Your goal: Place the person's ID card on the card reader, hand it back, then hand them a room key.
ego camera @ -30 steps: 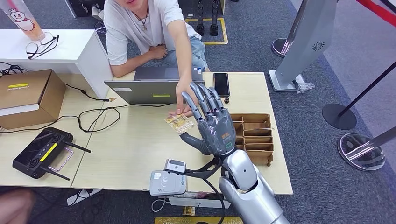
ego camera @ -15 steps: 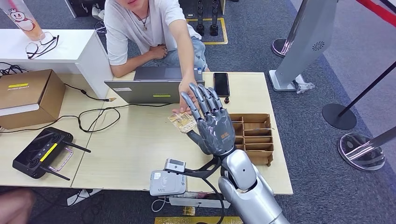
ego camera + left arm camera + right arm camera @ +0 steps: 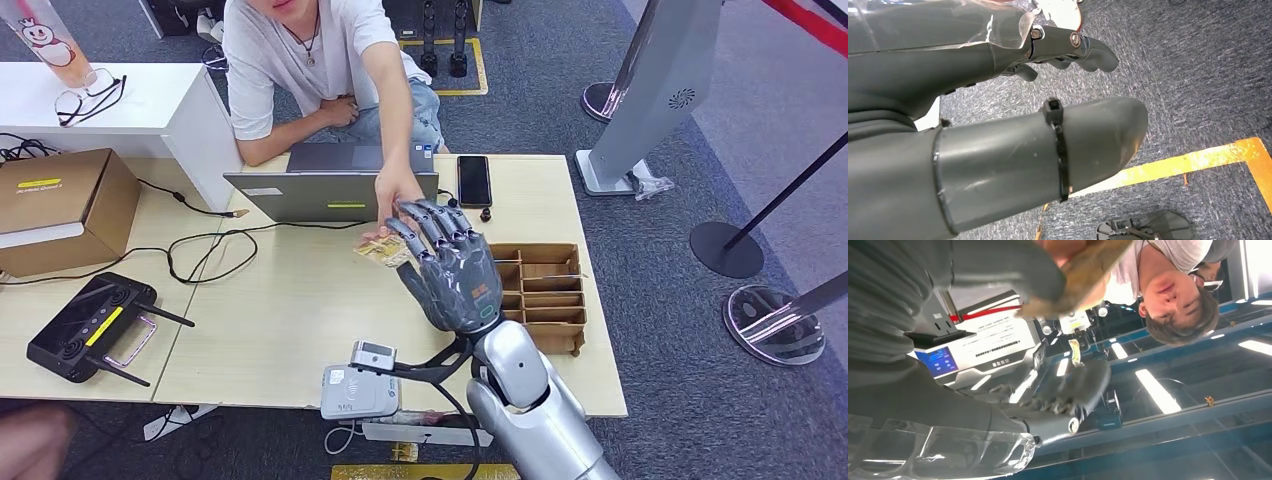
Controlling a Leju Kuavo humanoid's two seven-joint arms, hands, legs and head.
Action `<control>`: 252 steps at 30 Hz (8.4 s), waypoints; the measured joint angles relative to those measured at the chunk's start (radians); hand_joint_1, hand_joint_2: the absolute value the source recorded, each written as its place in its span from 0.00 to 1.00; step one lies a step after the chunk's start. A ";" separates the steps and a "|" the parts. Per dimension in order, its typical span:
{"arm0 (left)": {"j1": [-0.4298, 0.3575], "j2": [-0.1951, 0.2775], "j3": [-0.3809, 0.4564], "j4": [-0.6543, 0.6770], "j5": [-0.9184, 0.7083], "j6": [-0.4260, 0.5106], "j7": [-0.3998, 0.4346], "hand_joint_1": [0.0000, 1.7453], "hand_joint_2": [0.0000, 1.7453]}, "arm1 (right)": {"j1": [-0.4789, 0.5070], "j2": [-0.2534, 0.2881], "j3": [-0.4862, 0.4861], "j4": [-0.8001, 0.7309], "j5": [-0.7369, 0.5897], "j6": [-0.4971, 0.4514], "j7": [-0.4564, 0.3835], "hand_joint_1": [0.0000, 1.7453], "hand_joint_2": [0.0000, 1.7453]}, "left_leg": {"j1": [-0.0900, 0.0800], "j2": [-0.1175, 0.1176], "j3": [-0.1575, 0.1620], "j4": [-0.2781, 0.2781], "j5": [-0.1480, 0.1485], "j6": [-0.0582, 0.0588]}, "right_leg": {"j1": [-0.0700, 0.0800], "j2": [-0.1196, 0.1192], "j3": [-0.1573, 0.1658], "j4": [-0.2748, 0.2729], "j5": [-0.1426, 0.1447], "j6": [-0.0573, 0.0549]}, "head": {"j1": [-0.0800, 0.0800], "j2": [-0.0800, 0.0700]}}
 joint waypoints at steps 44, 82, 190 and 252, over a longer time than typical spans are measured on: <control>0.003 0.010 0.000 0.000 0.000 -0.004 0.001 0.00 0.00 | -0.012 0.009 0.020 0.026 -0.154 0.061 -0.063 1.00 1.00 | 0.000 0.000 0.000 0.000 0.000 0.000 | 0.000 0.000 0.000 0.000 0.000 0.000 | 0.000 0.000; 0.002 0.012 0.000 0.000 -0.017 -0.029 0.009 0.00 0.00 | 0.008 0.015 0.021 -0.030 -0.816 0.596 -0.154 1.00 1.00 | 0.000 0.000 0.000 0.000 0.000 0.000 | 0.000 0.000 0.000 0.000 0.000 0.000 | 0.000 0.000; 0.025 0.007 -0.003 0.000 -0.035 -0.005 -0.041 0.00 0.00 | -0.138 0.038 0.229 0.428 -0.822 0.855 0.169 1.00 1.00 | 0.000 0.000 0.000 0.000 0.000 0.000 | 0.000 0.000 0.000 0.000 0.000 0.000 | 0.000 0.000; 0.025 0.001 -0.003 0.000 -0.031 -0.005 -0.033 0.00 0.00 | -0.192 0.093 0.268 0.569 -0.666 0.736 0.234 1.00 1.00 | 0.000 0.000 0.000 0.000 0.001 -0.001 | 0.000 0.000 0.000 0.000 0.000 0.000 | 0.000 0.000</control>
